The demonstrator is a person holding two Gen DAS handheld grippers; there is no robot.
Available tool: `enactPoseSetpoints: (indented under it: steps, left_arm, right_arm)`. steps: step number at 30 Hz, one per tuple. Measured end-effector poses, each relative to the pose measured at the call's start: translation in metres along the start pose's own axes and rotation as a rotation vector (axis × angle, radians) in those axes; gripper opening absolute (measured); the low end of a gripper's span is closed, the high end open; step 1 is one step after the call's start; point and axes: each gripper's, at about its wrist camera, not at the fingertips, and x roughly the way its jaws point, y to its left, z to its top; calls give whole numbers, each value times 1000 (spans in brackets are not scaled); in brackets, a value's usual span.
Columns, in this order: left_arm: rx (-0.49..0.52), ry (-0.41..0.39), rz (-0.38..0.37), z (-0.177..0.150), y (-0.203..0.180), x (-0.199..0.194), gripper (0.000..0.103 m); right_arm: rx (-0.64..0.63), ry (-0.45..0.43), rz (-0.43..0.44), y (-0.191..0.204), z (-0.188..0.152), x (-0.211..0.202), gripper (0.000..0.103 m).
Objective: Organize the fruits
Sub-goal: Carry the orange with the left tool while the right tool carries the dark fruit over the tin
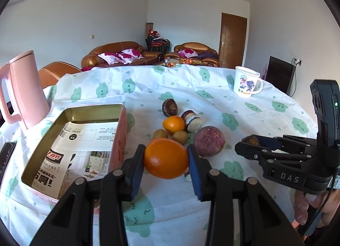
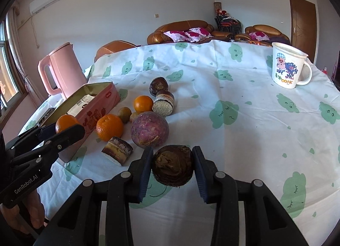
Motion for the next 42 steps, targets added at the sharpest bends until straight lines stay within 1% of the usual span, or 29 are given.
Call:
enactPoseSetpoints:
  steps: [3, 12, 26, 32, 42]
  left_arm:
    - [-1, -21, 16, 4, 6, -4, 41]
    - [-32, -44, 43, 10, 27, -8, 41]
    - [-68, -81, 109, 20, 65, -12, 41]
    - [-76, -82, 143, 22, 80, -12, 40]
    - [-94, -64, 192, 23, 107, -4, 40]
  right_arm:
    - [-25, -18, 10, 10, 6, -4, 40]
    - [-97, -57, 42, 41, 23, -3, 40]
    - [-175, -112, 100, 88, 53, -1, 40]
    - [-206, -133, 140, 109, 63, 6, 40]
    - [-238, -132, 186, 140, 76, 27, 40]
